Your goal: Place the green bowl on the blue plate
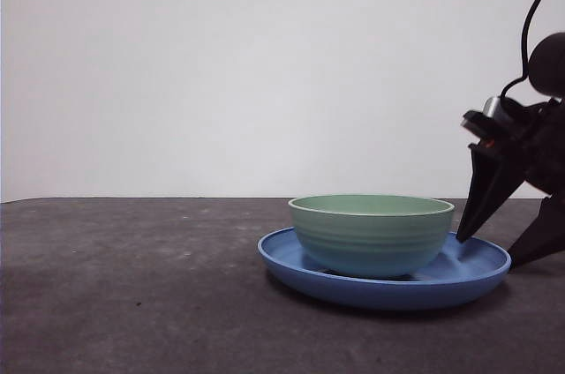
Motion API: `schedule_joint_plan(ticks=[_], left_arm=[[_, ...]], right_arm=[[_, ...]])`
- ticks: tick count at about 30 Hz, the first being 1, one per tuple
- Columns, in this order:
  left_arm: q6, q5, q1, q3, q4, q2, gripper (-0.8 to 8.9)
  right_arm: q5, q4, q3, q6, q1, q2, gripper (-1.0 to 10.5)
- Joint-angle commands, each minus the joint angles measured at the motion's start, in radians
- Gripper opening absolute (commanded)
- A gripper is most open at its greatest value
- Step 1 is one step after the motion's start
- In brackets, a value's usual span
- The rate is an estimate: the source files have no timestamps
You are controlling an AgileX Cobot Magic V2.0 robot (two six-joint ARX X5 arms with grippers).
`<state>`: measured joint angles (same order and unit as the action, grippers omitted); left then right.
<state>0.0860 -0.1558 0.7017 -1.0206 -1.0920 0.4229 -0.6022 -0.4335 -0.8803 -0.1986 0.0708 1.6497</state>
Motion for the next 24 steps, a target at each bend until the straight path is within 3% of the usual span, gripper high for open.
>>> schedule_joint_plan(ticks=[1, 6, 10, 17, 24], left_arm=[[-0.018, -0.002, 0.006, -0.008, 0.014, 0.003, 5.31], [-0.018, -0.002, 0.006, -0.008, 0.014, 0.003, 5.31], [-0.018, -0.002, 0.006, -0.008, 0.014, 0.003, 5.31], [-0.018, -0.002, 0.006, -0.008, 0.014, 0.003, 5.31], [-0.018, -0.002, 0.006, -0.008, 0.014, 0.003, 5.31]], right_arm=[[-0.023, 0.020, -0.016, 0.031, 0.006, 0.038, 2.2], [-0.060, 0.032, -0.016, 0.031, 0.011, 0.059, 1.5], [-0.055, 0.029, -0.016, 0.031, 0.013, 0.069, 0.0], [-0.052, 0.027, -0.030, 0.023, 0.013, 0.069, 0.0], [-0.050, -0.093, -0.147, 0.025, 0.026, 0.067, 0.0]])
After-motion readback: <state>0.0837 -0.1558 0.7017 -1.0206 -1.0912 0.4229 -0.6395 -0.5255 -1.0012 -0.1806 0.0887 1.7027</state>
